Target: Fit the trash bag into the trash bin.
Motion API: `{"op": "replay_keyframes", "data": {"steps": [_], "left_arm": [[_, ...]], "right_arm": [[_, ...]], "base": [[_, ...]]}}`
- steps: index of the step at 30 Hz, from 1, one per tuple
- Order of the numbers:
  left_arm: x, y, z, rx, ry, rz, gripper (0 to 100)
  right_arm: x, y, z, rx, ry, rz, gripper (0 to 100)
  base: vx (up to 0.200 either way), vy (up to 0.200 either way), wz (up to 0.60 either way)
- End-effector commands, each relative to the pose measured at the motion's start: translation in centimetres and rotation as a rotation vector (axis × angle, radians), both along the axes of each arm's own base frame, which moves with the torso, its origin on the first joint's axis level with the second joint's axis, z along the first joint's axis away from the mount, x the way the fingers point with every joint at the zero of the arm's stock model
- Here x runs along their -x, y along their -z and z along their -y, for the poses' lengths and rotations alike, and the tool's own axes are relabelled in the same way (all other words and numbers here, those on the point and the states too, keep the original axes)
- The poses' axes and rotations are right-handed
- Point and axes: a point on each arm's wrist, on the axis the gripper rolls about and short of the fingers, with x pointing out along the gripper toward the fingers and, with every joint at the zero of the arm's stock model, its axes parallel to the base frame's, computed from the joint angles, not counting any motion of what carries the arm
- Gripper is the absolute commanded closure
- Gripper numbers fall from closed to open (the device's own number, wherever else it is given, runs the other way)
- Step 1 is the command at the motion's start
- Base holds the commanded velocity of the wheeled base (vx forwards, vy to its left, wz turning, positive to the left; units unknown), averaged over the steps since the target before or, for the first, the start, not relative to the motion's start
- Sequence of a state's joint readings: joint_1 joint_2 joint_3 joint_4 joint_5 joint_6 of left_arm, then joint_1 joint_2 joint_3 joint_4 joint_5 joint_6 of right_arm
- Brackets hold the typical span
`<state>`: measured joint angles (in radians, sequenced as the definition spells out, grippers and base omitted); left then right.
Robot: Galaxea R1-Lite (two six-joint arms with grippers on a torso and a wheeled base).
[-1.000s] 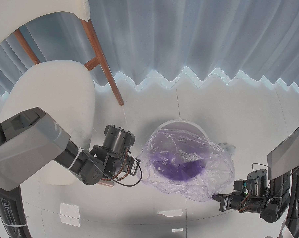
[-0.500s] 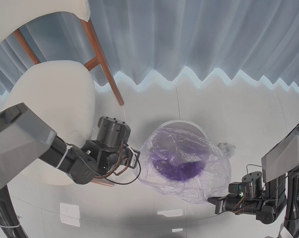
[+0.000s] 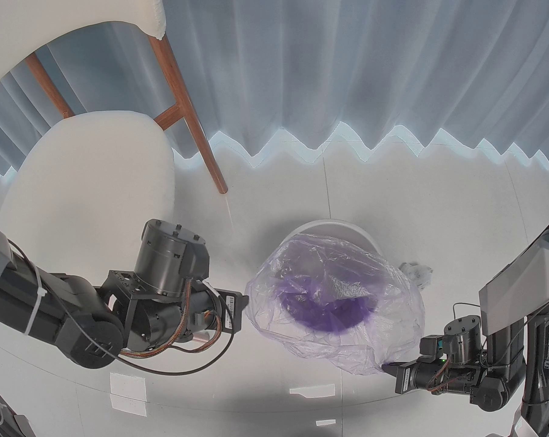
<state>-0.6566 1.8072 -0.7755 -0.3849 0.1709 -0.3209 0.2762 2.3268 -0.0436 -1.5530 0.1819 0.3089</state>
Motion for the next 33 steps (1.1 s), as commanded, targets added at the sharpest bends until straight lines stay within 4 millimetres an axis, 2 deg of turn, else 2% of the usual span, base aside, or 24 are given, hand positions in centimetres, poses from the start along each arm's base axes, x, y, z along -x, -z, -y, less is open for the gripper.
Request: {"op": "replay_keyframes", "data": {"steps": [1, 5, 7, 10, 13, 14, 18, 19, 23, 28, 33], "left_arm": [[2.1, 1.1, 1.7, 0.175, -0.060, -0.188, 0], [2.4, 2.2, 3.0, 0.244, -0.118, -0.271, 0], [2.0, 3.9, 3.4, 0.242, -0.159, -0.323, 0], [1.0, 5.4, 3.6, 0.233, -0.192, -0.350, 0], [0.8, 5.4, 3.6, 0.236, -0.194, -0.350, 0], [-1.3, 5.3, 4.7, 0.299, -0.236, -0.335, 0], [-2.4, 5.1, 5.2, 0.319, -0.254, -0.319, 0], [-2.5, 5.1, 5.3, 0.320, -0.252, -0.311, 100], [-2.0, 4.8, 4.8, 0.304, -0.243, -0.313, 100], [-0.5, 6.4, 2.3, 0.143, -0.178, -0.312, 100], [-0.4, 7.2, 1.7, 0.121, -0.179, -0.309, 100]], "right_arm": [[0.0, -0.2, 0.0, -0.003, 0.001, 0.012, 100], [0.2, -0.3, 0.1, -0.003, 0.003, 0.010, 100], [0.2, -0.3, 0.2, -0.003, 0.006, 0.010, 100], [0.2, -0.3, 0.2, -0.002, 0.009, 0.010, 100], [0.2, -0.3, 0.2, -0.002, 0.009, 0.012, 100], [0.3, -0.3, 0.2, -0.004, 0.014, 0.004, 100], [0.3, -0.3, 0.3, 0.002, 0.022, 0.002, 100], [0.3, -0.3, 0.3, 0.001, 0.022, 0.005, 100], [0.3, -0.3, 0.3, 0.002, 0.023, 0.004, 100], [0.1, -0.3, 0.5, 0.001, 0.031, 0.009, 100], [-0.1, -0.2, 0.4, 0.001, 0.032, 0.015, 100]], "base": [[0.000, 0.000, 0.00], [0.000, 0.000, 0.00], [0.000, 0.000, 0.00], [0.000, 0.000, 0.00], [0.000, 0.000, 0.00], [0.000, 0.000, 0.00], [0.000, 0.000, 0.00], [0.000, 0.000, 0.00], [0.000, 0.000, 0.00], [0.000, 0.000, 0.00], [0.000, 0.000, 0.00]]}}
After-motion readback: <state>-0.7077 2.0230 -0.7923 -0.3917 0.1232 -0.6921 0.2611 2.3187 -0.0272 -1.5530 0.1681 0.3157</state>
